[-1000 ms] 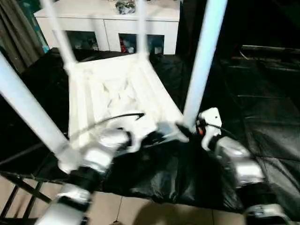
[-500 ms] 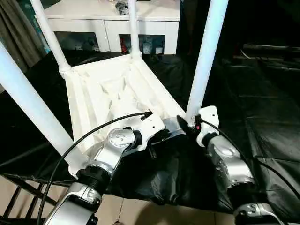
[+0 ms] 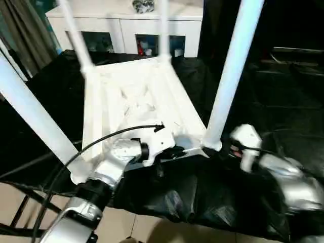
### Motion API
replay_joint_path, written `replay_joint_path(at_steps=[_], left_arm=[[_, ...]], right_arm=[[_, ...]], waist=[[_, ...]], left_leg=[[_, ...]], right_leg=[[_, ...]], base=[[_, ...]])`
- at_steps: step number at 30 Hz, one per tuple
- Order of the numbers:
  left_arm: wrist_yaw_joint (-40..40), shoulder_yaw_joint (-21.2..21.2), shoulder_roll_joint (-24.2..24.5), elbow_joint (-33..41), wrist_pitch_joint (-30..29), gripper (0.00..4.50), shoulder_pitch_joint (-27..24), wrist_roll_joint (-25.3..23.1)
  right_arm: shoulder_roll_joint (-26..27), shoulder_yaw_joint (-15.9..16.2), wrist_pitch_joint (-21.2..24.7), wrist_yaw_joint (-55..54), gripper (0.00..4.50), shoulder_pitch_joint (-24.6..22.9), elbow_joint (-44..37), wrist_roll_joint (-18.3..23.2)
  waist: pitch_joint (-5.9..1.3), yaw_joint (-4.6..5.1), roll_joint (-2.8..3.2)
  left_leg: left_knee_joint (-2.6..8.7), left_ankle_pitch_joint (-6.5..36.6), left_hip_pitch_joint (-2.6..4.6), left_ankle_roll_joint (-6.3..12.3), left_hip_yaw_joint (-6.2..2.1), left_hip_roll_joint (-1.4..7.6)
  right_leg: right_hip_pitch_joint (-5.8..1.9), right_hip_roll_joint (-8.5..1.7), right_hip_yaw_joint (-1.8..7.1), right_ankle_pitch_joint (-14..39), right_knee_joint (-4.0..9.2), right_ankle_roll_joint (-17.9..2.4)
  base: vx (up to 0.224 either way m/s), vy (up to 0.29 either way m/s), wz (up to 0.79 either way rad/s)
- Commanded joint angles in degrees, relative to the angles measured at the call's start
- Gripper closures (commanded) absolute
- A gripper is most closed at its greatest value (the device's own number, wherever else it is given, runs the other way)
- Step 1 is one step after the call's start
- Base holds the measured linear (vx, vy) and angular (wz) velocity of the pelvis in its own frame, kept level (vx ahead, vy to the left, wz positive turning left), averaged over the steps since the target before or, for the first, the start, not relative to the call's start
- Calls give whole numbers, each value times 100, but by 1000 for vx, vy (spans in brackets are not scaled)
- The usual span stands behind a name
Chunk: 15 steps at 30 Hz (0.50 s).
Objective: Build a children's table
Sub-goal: Rotate leg to tighten
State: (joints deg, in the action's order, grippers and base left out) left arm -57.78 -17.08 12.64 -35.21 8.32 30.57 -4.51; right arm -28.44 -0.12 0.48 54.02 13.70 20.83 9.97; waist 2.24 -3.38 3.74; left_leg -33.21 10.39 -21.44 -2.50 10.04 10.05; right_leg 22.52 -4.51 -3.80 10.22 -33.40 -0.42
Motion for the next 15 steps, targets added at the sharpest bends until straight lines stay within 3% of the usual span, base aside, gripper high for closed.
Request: replay_joint_path(at_steps=[1,6,8,11,12,15], left_arm=[[-258,145,140,106,179,450,-19,228],[-446,208,324,182,290,450,-118,332],[-449,306,377,364,232,450,-190,485],[-625,370,385,539,-100,450,-218,706],[-713,375,400,609,-229,407,-232,776],[-804,458,443,930,-481,390,-271,999]], right_arm=[[-140,-293,53,-31,91,71,34,123],[-314,-469,74,-49,91,154,121,218],[-297,-543,154,-329,91,367,330,192],[-120,-571,156,-765,91,627,570,85],[-57,-571,153,-899,80,703,633,49],[276,-525,38,-1559,80,1092,1059,-227]], waist=[[-341,-2,-107],[-367,-5,-130],[-379,-11,-103],[-363,27,-100],[-361,12,-93],[-349,3,-87]], left_leg=[[333,1116,13,661,-77,293],[287,845,3,790,-61,290],[275,787,3,813,-63,303],[270,737,-28,745,-60,284],[265,879,14,706,-48,295],[283,990,15,560,-42,291]], right_leg=[[-303,-393,222,1053,381,-1325],[-288,-377,202,833,342,-1376],[-272,-371,195,738,315,-1446],[-252,-364,197,693,283,-1520],[-230,-364,203,848,301,-1503],[-219,-370,205,1113,323,-1489]], base=[[0,0,0],[0,0,0],[0,0,0],[0,0,0],[0,0,0],[0,0,0]])
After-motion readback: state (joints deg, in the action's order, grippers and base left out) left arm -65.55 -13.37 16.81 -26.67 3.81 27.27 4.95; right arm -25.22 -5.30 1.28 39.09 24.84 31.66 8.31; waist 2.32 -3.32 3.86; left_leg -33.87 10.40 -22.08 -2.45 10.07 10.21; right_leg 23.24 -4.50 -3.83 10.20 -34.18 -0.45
